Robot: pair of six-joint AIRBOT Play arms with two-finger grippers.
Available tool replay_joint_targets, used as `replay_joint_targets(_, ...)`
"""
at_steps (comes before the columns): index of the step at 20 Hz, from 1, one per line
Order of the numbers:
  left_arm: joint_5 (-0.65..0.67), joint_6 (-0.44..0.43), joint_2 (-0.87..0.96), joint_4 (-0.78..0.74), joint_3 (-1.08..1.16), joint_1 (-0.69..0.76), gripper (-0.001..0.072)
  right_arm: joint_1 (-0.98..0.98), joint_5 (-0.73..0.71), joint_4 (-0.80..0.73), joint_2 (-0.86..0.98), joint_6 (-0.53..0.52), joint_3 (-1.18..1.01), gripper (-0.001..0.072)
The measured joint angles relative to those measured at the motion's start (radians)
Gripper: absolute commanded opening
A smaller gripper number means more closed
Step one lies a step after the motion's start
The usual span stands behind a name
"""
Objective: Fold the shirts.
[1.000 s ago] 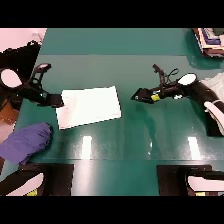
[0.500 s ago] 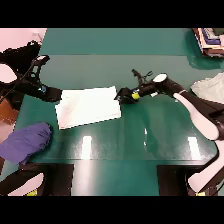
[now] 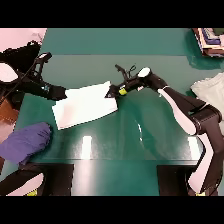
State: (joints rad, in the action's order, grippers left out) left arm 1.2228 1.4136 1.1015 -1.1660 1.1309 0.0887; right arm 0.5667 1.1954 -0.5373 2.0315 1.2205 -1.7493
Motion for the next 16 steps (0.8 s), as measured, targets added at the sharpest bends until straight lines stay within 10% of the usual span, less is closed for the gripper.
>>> replay_joint_targets(16, -0.323, 0.060, 0.000, 0.149, 0.000, 0.320, 0.0026, -0.828, 0.012, -0.388, -0.381, 0.098, -0.057, 0.0015)
